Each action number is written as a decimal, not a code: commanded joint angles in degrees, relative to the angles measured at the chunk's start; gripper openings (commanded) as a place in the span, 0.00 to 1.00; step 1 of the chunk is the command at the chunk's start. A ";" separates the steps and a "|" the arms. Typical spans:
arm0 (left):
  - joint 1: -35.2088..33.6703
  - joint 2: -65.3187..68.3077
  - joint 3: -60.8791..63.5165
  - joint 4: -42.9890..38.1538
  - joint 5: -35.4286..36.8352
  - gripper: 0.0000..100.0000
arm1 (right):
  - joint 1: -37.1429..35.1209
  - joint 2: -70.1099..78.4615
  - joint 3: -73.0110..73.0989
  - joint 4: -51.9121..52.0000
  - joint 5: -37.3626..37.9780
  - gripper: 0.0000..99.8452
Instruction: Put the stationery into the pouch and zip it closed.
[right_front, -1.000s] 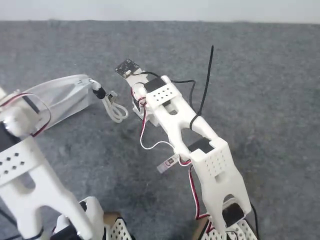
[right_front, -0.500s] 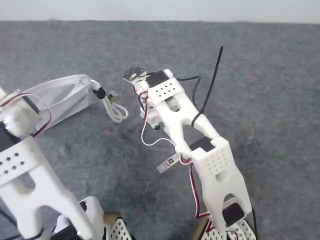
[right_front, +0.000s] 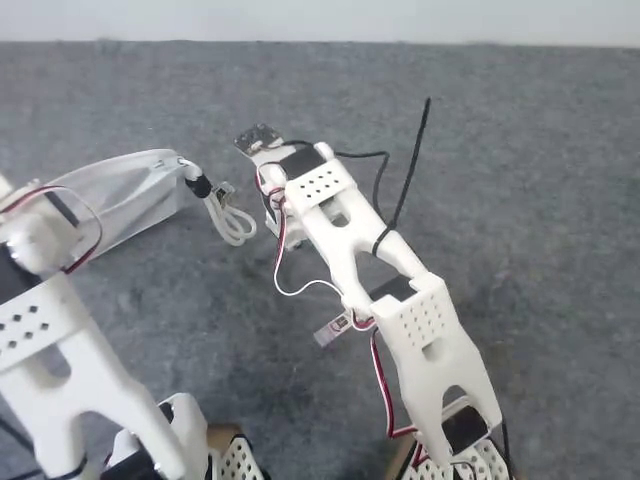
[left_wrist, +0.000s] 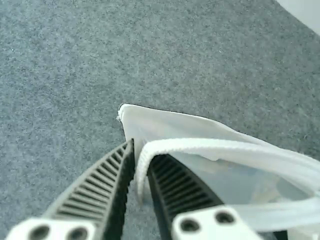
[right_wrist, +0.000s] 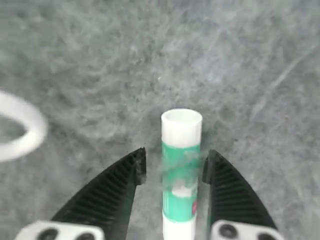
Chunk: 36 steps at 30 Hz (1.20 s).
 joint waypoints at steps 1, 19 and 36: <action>-0.26 -2.46 -0.57 -1.93 0.53 0.01 | -0.13 0.13 -2.99 -1.45 -0.62 0.18; 1.32 -2.55 -0.66 -1.76 0.62 0.01 | 0.13 -7.16 -3.08 3.21 2.46 0.01; 16.88 -2.55 -1.01 -1.85 0.70 0.01 | 10.51 -16.48 -2.99 -3.65 -13.10 0.01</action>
